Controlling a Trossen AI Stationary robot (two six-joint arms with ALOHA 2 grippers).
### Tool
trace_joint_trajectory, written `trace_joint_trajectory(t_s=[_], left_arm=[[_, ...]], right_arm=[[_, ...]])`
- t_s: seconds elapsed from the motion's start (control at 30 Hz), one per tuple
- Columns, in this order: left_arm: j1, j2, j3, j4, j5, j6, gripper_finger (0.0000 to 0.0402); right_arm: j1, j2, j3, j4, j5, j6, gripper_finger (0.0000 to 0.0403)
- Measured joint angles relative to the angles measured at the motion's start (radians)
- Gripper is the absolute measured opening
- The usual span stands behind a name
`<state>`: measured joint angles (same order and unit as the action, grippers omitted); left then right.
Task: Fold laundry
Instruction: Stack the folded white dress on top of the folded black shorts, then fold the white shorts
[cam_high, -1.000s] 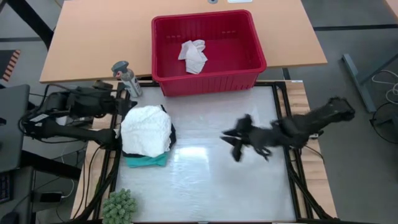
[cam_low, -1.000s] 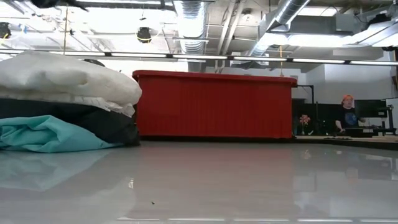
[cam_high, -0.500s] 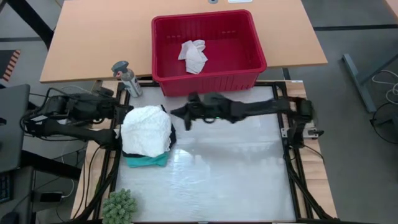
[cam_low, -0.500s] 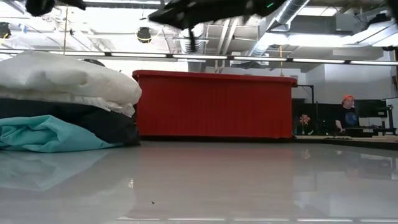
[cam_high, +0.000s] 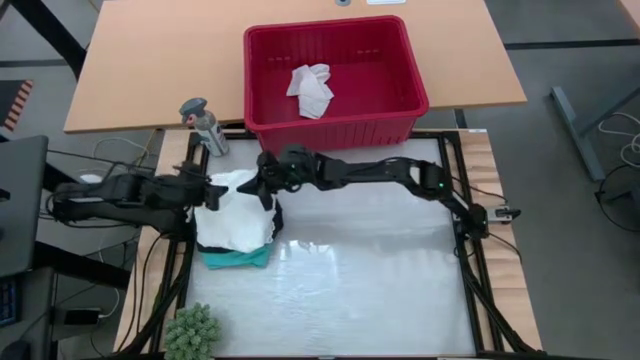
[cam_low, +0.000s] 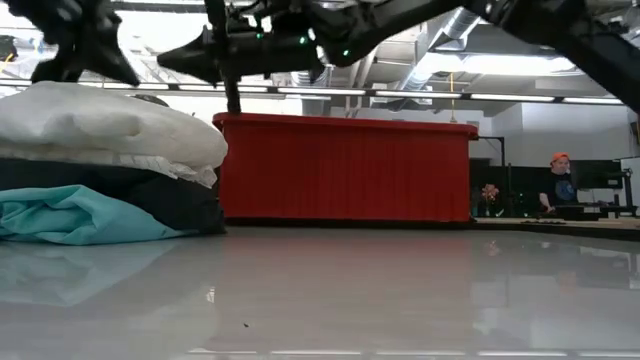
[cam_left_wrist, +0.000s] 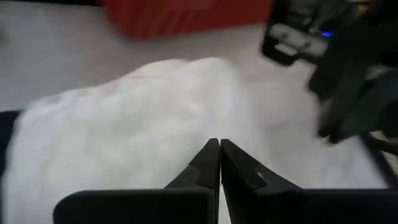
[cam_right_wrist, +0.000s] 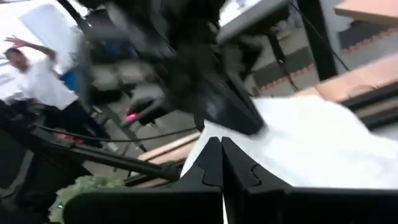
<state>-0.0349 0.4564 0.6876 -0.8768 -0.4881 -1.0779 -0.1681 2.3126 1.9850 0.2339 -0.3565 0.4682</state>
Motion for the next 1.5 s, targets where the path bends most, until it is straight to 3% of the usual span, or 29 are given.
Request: trace_joint_trajectory(t_s=[0.43,0.73,0.9,1.1,1.33,1.5], left_arm=[[0.002,0.001,-0.345,0.016,-0.015,-0.299,0.0000],[0.003,-0.001,-0.424,0.045,0.010,-0.350,0.0000],[0.003,-0.004,-0.384,0.044,-0.005,-0.339,0.0000],[0.003,-0.004,-0.250,0.124,-0.011,-0.188,0.0000],[0.003,-0.005,-0.082,0.120,-0.001,-0.033,0.0005],[0.002,-0.005,0.017,0.085,-0.083,0.001,0.0025]], right_arm=[[-0.078,0.187,0.027,-0.067,-0.095,0.055,0.0016],[-0.080,0.211,0.026,-0.123,-0.091,0.032,0.0016],[-0.090,0.168,0.022,-0.127,-0.139,0.054,0.0023],[-0.097,0.034,0.023,-0.129,-0.144,0.005,0.0039],[-0.140,-0.159,0.023,-0.247,-0.172,-0.241,0.0042],[-0.222,-0.319,0.024,-0.435,-0.016,-0.523,0.0054]])
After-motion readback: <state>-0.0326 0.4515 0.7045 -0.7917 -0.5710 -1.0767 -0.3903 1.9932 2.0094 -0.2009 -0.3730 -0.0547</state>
